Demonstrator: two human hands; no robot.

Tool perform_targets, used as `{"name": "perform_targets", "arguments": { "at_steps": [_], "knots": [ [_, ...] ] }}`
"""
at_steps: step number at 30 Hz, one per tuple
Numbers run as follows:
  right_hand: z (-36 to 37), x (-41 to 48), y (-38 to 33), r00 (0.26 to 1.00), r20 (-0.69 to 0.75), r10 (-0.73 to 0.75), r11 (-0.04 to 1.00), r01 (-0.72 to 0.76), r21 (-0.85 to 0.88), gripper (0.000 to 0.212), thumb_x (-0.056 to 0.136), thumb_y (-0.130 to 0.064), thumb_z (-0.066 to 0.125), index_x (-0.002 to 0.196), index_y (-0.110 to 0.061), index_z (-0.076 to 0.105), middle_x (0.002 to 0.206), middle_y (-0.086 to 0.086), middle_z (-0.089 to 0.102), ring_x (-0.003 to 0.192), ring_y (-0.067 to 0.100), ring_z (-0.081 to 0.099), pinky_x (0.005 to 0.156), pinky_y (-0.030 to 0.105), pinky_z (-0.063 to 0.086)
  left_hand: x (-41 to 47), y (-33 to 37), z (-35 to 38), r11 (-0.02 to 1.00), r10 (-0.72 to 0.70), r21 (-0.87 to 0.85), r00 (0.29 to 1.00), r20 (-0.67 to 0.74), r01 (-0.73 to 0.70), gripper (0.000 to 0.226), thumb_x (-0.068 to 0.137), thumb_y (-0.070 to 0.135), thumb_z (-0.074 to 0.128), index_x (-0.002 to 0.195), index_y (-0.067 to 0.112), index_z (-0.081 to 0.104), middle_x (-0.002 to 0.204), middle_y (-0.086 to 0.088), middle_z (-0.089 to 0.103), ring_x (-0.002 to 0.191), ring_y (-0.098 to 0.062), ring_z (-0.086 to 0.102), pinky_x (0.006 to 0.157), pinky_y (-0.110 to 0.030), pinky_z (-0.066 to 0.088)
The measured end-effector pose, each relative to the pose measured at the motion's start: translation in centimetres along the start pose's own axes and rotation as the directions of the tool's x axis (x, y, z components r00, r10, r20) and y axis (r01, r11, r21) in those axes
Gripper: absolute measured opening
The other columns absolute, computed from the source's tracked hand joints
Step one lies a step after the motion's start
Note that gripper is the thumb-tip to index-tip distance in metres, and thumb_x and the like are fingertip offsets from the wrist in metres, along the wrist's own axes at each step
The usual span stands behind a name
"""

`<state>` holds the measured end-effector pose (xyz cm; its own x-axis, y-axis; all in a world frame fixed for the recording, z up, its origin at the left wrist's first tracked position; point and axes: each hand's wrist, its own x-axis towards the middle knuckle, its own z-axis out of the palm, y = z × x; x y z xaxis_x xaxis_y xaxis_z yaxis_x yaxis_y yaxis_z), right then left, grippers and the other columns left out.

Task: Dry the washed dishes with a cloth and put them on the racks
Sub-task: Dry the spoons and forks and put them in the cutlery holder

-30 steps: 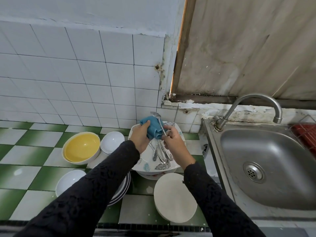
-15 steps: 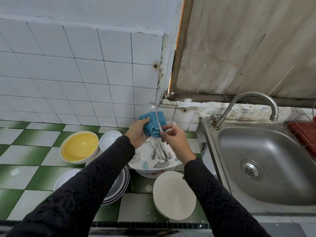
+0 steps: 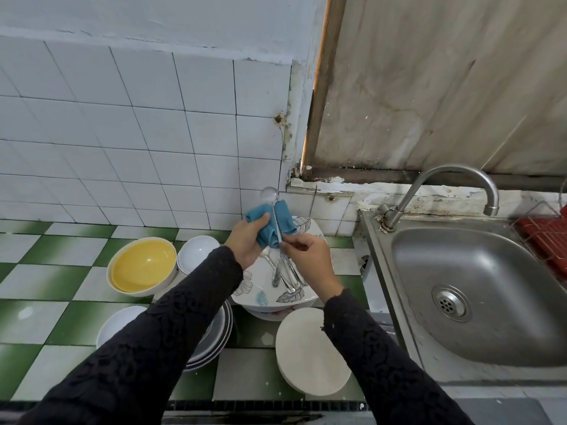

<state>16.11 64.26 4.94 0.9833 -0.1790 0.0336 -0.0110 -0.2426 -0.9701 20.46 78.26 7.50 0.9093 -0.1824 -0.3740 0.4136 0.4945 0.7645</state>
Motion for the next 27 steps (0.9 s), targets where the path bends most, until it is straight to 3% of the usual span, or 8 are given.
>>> {"name": "perform_targets", "arguments": {
  "at_steps": [3, 9, 12, 14, 16, 19, 23, 27],
  "knots": [
    [0.1, 0.2, -0.3, 1.0, -0.003, 0.009, 0.999, -0.009, 0.054, 0.019, 0.085, 0.0, 0.077, 0.104, -0.002, 0.077, 0.096, 0.012, 0.076, 0.089, 0.02, 0.072, 0.084, 0.028, 0.059, -0.2, -0.5, 0.1, 0.995, -0.015, 0.1, 0.998, 0.053, 0.009, 0.033, 0.099, 0.008, 0.052, 0.131, -0.003, 0.051, 0.117, -0.02, 0.064, 0.094, -0.026, 0.067, 0.069, -0.035, 0.062],
    [-1.1, 0.9, -1.2, 0.982, 0.179, 0.068, 0.99, -0.045, -0.133, 0.021, 0.091, -0.004, 0.07, 0.11, -0.006, 0.076, 0.103, 0.008, 0.076, 0.098, 0.017, 0.071, 0.092, 0.03, 0.058, 0.5, -1.6, -0.2, 0.992, 0.005, 0.122, 0.998, -0.055, 0.002, 0.019, 0.093, 0.003, 0.061, 0.112, 0.005, 0.06, 0.107, -0.015, 0.068, 0.091, -0.027, 0.067, 0.075, -0.043, 0.059],
    [-1.9, 1.3, -1.7, 0.966, 0.234, 0.11, 0.981, -0.068, -0.182, 0.023, 0.093, -0.003, 0.06, 0.107, -0.01, 0.078, 0.1, 0.003, 0.076, 0.092, 0.012, 0.069, 0.085, 0.026, 0.058, 0.7, -1.8, -0.5, 0.976, 0.027, 0.216, 0.995, -0.098, -0.005, 0.017, 0.09, 0.002, 0.065, 0.107, 0.005, 0.063, 0.105, -0.016, 0.069, 0.093, -0.031, 0.068, 0.083, -0.047, 0.057],
    [-2.3, 1.6, -2.4, 0.988, 0.125, 0.095, 0.991, -0.082, -0.105, 0.016, 0.096, -0.008, 0.059, 0.099, -0.009, 0.075, 0.089, -0.001, 0.07, 0.08, 0.009, 0.062, 0.07, 0.021, 0.055, 0.6, -1.8, -0.9, 0.951, 0.041, 0.31, 0.996, -0.077, -0.015, 0.029, 0.089, 0.002, 0.066, 0.118, -0.001, 0.061, 0.114, -0.02, 0.069, 0.102, -0.034, 0.067, 0.091, -0.05, 0.055],
    [-2.5, 2.2, -2.7, 0.988, 0.035, 0.148, 0.989, -0.149, 0.003, 0.016, 0.098, -0.023, 0.062, 0.106, -0.009, 0.066, 0.091, -0.003, 0.062, 0.082, 0.01, 0.056, 0.068, 0.022, 0.046, 0.6, -1.7, -1.6, 0.904, 0.059, 0.426, 0.998, -0.035, -0.039, 0.036, 0.087, 0.004, 0.07, 0.121, -0.001, 0.059, 0.116, -0.02, 0.068, 0.105, -0.034, 0.067, 0.093, -0.051, 0.054],
    [-2.3, 3.2, -2.7, 0.932, 0.135, 0.336, 0.923, -0.354, 0.147, 0.037, 0.099, -0.042, 0.059, 0.119, -0.011, 0.059, 0.106, -0.001, 0.061, 0.097, 0.015, 0.057, 0.076, 0.027, 0.047, 0.3, -1.6, -2.5, 0.782, 0.02, 0.619, 0.995, 0.093, -0.074, 0.036, 0.085, 0.012, 0.074, 0.118, 0.005, 0.061, 0.112, -0.015, 0.07, 0.104, -0.03, 0.068, 0.092, -0.047, 0.056],
    [-1.9, 3.6, -1.9, 0.914, 0.177, 0.365, 0.855, -0.404, 0.324, 0.018, 0.102, -0.029, 0.058, 0.098, -0.012, 0.064, 0.092, 0.001, 0.065, 0.089, 0.016, 0.06, 0.091, 0.035, 0.047, -0.3, -1.6, -2.9, 0.653, 0.019, 0.752, 0.994, 0.106, -0.092, 0.033, 0.087, 0.012, 0.072, 0.118, 0.008, 0.059, 0.109, -0.009, 0.069, 0.098, -0.018, 0.066, 0.076, -0.024, 0.057],
    [-1.9, 3.3, -1.8, 0.898, 0.209, 0.388, 0.794, -0.441, 0.419, 0.013, 0.102, -0.023, 0.058, 0.106, -0.012, 0.065, 0.092, 0.003, 0.069, 0.087, 0.014, 0.063, 0.086, 0.031, 0.046, 0.0, -2.2, -4.1, 0.691, 0.086, 0.717, 0.995, 0.041, -0.09, 0.031, 0.089, 0.012, 0.07, 0.118, 0.006, 0.061, 0.11, -0.01, 0.069, 0.104, -0.025, 0.066, 0.083, -0.03, 0.056]
  ]
}}
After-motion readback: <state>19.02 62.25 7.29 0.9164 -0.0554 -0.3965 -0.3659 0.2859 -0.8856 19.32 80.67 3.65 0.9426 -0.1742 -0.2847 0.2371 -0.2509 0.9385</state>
